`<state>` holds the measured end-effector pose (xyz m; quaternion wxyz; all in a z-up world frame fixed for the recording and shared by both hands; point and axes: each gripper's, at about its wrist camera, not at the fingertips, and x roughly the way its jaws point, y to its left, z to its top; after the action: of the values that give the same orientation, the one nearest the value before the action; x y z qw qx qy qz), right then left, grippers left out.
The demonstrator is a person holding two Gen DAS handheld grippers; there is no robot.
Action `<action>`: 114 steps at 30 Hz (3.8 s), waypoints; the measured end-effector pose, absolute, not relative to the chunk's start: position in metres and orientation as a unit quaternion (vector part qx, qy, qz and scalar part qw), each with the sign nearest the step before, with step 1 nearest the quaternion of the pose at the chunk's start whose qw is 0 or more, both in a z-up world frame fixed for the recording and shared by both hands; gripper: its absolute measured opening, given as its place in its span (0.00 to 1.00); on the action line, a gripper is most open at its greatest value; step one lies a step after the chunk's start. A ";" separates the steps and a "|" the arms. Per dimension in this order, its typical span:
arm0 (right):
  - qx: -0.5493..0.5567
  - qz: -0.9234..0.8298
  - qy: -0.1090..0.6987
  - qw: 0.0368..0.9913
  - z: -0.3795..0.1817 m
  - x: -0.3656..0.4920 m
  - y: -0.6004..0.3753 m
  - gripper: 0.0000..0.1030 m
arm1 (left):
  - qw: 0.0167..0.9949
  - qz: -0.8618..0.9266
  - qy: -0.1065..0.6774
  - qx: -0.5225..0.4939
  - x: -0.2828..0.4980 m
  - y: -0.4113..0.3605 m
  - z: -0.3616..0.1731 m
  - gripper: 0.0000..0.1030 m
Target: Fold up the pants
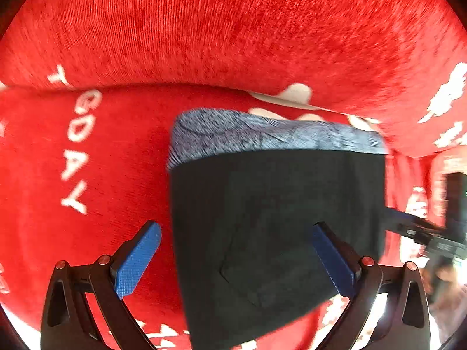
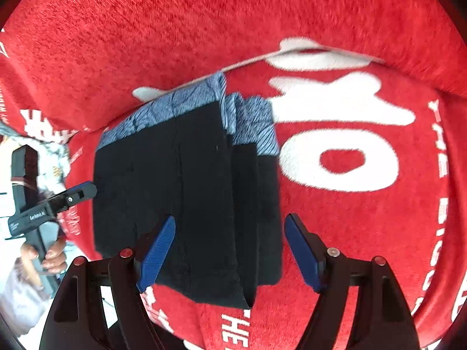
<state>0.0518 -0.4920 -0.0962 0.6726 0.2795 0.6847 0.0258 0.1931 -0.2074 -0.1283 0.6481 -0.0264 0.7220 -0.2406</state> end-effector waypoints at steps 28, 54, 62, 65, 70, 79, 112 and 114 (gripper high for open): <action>0.435 0.110 0.611 0.652 -0.124 0.047 -0.520 0.39 | 0.647 -0.274 0.708 -0.071 0.148 -0.213 -0.129 0.59; 0.377 -0.009 0.659 0.650 -0.099 -0.061 -0.396 0.57 | 0.733 -0.177 0.656 0.029 0.048 -0.035 -0.062 0.80; 0.279 0.009 0.620 0.733 -0.042 -0.031 -0.364 0.15 | 0.739 -0.280 0.613 0.017 0.061 -0.076 -0.042 0.80; 0.259 0.015 0.635 0.727 -0.062 -0.013 -0.346 0.15 | 0.734 -0.256 0.629 0.019 0.072 -0.093 -0.080 0.80; 0.248 -0.007 0.638 0.729 -0.086 0.005 -0.345 0.03 | 0.735 -0.215 0.643 0.014 0.088 -0.093 -0.108 0.80; 0.253 -0.030 0.646 0.719 -0.063 -0.016 -0.346 0.15 | 0.736 -0.174 0.651 0.072 0.067 -0.069 -0.072 0.80; 0.132 -0.061 0.676 0.722 0.091 -0.087 -0.247 1.00 | 0.731 -0.125 0.660 0.123 -0.022 -0.042 0.063 1.00; 0.142 -0.069 0.675 0.721 0.095 -0.086 -0.250 1.00 | 0.730 -0.127 0.660 0.123 -0.023 -0.041 0.066 1.00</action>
<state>-0.0864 -0.2497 0.0950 0.7209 0.1419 0.6749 -0.0690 -0.0234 -0.0413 0.0656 0.7297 0.1231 0.6604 -0.1274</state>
